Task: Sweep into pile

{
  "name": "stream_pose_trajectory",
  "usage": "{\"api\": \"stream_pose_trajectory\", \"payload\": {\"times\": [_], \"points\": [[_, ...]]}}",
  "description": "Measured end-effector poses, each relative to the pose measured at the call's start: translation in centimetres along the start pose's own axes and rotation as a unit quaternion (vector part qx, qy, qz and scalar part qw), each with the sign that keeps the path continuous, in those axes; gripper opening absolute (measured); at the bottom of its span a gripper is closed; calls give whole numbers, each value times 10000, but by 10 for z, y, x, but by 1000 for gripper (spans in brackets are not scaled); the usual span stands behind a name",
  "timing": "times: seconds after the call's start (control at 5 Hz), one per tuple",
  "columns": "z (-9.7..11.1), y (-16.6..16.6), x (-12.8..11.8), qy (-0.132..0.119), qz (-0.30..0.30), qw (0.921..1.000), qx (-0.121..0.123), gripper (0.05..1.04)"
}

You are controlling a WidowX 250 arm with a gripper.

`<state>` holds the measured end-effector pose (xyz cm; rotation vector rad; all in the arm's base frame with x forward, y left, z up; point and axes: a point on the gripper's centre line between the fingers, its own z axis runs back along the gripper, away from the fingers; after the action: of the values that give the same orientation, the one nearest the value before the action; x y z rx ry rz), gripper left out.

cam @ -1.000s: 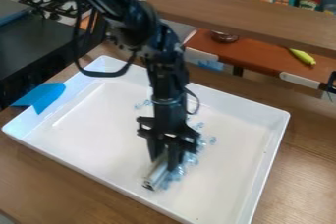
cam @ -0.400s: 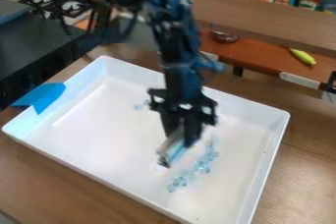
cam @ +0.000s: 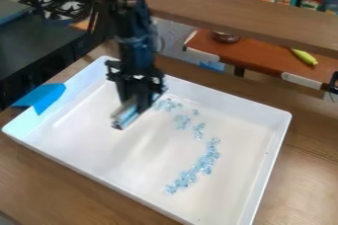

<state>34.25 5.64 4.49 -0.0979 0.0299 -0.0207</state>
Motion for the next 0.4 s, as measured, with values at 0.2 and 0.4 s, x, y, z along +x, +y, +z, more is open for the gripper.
{"api": "stream_pose_trajectory", "payload": {"times": [0.2, 0.4], "points": [[-5, 51, 7, -99, -40, 9988, 477, 382], [-10, 72, 17, -118, -7, 9981, 609, 382]]}}
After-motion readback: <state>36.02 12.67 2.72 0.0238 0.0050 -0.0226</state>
